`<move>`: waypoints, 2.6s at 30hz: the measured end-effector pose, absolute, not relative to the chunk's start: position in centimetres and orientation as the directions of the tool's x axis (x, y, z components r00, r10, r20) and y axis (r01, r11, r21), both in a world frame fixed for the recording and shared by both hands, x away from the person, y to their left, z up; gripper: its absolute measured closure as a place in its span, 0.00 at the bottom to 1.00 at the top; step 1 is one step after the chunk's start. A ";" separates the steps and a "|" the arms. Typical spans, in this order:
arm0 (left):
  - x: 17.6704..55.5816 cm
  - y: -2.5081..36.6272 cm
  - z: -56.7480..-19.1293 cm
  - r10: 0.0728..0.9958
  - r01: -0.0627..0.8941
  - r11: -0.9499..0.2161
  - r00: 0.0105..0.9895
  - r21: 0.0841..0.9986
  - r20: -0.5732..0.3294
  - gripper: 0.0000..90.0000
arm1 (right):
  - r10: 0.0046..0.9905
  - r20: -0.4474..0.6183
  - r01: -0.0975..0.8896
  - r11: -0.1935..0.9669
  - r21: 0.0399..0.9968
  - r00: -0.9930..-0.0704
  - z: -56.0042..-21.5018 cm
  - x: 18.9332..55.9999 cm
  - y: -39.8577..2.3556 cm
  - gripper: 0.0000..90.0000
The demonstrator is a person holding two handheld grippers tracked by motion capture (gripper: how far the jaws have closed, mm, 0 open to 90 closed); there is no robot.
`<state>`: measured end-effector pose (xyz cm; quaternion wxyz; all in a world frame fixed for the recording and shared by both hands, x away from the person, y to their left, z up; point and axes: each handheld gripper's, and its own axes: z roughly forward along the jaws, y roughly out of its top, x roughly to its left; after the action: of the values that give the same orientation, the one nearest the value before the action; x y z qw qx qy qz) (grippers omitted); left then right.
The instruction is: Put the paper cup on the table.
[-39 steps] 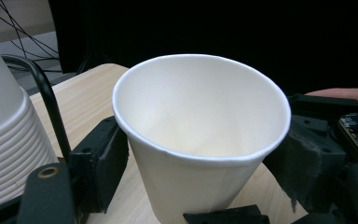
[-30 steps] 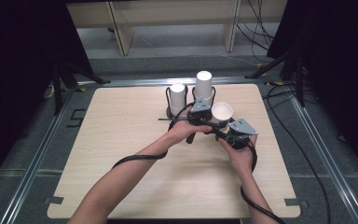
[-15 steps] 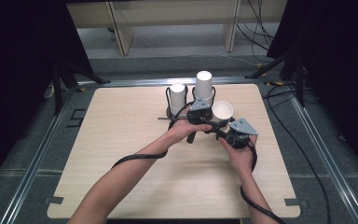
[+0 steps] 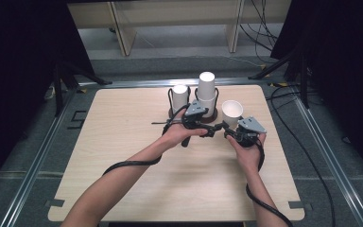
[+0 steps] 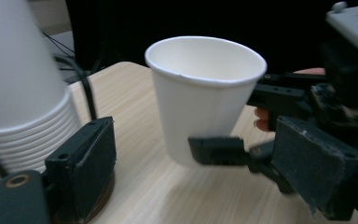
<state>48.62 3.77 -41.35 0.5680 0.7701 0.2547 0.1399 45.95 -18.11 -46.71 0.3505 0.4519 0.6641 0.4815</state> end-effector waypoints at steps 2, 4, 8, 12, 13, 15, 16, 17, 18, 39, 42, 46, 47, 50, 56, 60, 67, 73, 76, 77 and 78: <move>48.2 4.9 -41.3 0.563 0.225 -0.229 0.824 0.947 -0.060 0.15 | 0.943 -0.050 0.267 0.144 0.953 -0.330 -46.8 46.7 -18.6 0.38; 47.8 6.0 -41.3 0.577 0.228 -0.231 0.815 0.946 -0.056 0.15 | 0.953 -0.007 0.311 0.105 0.944 -0.302 -47.0 47.2 -18.6 0.38; 46.9 8.7 -41.2 0.595 0.212 -0.238 0.803 0.948 -0.030 0.15 | 0.955 -0.034 0.344 0.140 0.928 -0.296 -47.2 48.7 -19.0 0.38; 46.0 12.1 -42.1 0.623 0.210 -0.255 0.782 0.944 -0.006 0.15 | 0.956 -0.037 0.372 0.149 0.916 -0.291 -47.5 50.0 -18.8 0.38; 45.9 12.8 -42.3 0.629 0.209 -0.260 0.777 0.943 0.001 0.15 | 0.961 -0.039 0.391 0.149 0.908 -0.275 -47.5 50.3 -18.6 0.38; 45.4 14.4 -42.9 0.641 0.211 -0.271 0.768 0.939 0.013 0.15 | 0.960 -0.045 0.402 0.157 0.902 -0.275 -47.7 50.8 -18.7 0.38; 45.2 15.1 -43.2 0.646 0.214 -0.268 0.763 0.940 0.010 0.15 | 0.961 -0.050 0.408 0.162 0.899 -0.273 -47.8 51.1 -18.7 0.38; 44.9 15.9 -43.6 0.651 0.218 -0.267 0.759 0.939 0.009 0.15 | 0.961 -0.059 0.425 0.173 0.888 -0.269 -47.8 51.2 -18.7 0.38; 44.6 16.6 -43.9 0.657 0.222 -0.277 0.754 0.935 0.015 0.15 | 0.961 -0.054 0.433 0.172 0.885 -0.271 -48.0 51.5 -18.6 0.38; 40.7 23.5 -47.3 0.750 0.274 -0.192 0.660 0.942 -0.039 0.15 | 0.970 -0.016 0.536 0.147 0.832 -0.241 -48.6 52.5 -17.9 0.36; 40.6 23.6 -47.5 0.750 0.273 -0.179 0.659 0.945 -0.048 0.15 | 0.962 -0.044 0.527 0.186 0.829 -0.270 -48.6 52.6 -18.4 0.35; 40.5 23.8 -47.8 0.751 0.274 -0.173 0.659 0.946 -0.054 0.15 | 0.969 -0.001 0.566 0.144 0.812 -0.245 -48.5 52.5 -18.1 0.35; 40.4 23.8 -47.9 0.759 0.287 -0.174 0.649 0.942 -0.058 0.15 | 0.969 -0.001 0.568 0.145 0.810 -0.245 -48.5 52.5 -18.1 0.35; 40.3 24.1 -48.2 0.764 0.290 -0.158 0.642 0.944 -0.069 0.15 | 0.961 -0.021 0.553 0.177 0.814 -0.277 -48.6 52.7 -18.6 0.29; 39.9 24.6 -48.6 0.776 0.283 -0.147 0.627 0.948 -0.067 0.15 | 0.962 0.014 0.560 0.147 0.815 -0.272 -48.4 51.9 -18.6 0.19; 39.5 25.2 -48.7 0.787 0.271 -0.132 0.614 0.954 -0.065 0.15 | 0.956 0.002 0.548 0.166 0.820 -0.293 -48.3 50.8 -18.8 0.17; 38.5 26.5 -49.0 0.813 0.261 -0.096 0.577 0.961 -0.075 0.15 | 0.950 0.011 0.547 0.170 0.819 -0.312 -47.8 48.2 -19.2 0.17; 37.8 27.8 -49.7 0.840 0.251 -0.065 0.536 0.966 -0.083 0.15 | 0.946 0.006 0.542 0.181 0.821 -0.325 -47.8 46.0 -19.4 0.17; 37.5 28.3 -49.6 0.852 0.250 -0.062 0.518 0.966 -0.079 0.15 | 0.941 0.019 0.524 0.171 0.835 -0.338 -47.9 44.9 -19.3 0.17; 37.4 28.3 -49.6 0.853 0.249 -0.055 0.515 0.967 -0.084 0.15 | 0.939 0.011 0.519 0.181 0.835 -0.344 -48.0 44.5 -19.4 0.17; 37.3 28.4 -49.6 0.855 0.251 -0.056 0.511 0.966 -0.084 0.15 | 0.945 0.031 0.541 0.159 0.826 -0.326 -48.0 43.8 -19.2 0.17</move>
<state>37.30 28.45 -49.62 0.5504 0.6728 0.4113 0.2744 43.76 -19.25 -47.95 0.2600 0.5191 0.7154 0.3887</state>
